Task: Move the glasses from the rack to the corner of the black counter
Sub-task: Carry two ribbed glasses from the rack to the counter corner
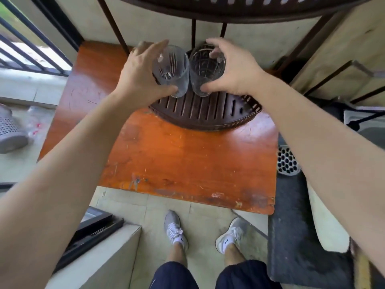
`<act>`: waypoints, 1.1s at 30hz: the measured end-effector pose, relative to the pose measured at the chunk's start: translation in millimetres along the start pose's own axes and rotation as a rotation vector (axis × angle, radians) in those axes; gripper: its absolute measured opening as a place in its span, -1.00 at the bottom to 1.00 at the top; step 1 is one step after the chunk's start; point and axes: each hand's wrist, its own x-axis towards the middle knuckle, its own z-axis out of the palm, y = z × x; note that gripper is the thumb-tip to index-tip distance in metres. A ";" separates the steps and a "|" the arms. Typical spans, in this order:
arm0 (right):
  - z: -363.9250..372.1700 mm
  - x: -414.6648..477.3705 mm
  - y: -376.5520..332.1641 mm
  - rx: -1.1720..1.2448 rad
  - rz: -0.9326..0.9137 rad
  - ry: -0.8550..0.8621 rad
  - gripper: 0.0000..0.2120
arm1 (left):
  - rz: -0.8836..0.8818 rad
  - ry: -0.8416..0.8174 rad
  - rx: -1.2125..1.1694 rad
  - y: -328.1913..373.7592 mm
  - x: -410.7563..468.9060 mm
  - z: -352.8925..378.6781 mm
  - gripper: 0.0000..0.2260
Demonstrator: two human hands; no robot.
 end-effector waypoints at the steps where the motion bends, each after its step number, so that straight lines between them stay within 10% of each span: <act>1: 0.2 -2.5 -2.8 -0.014 -0.001 0.022 -0.03 | -0.019 -0.001 0.014 2.3 -2.2 -0.3 -0.12; 21: 29.0 -142.4 -61.6 0.162 0.275 0.688 -0.31 | 0.047 0.334 -0.237 41.9 -72.7 -24.1 -0.33; 33: -42.9 -428.5 -66.5 0.027 0.685 1.033 -0.26 | 0.546 -0.091 -0.387 254.7 -168.3 -11.0 -0.39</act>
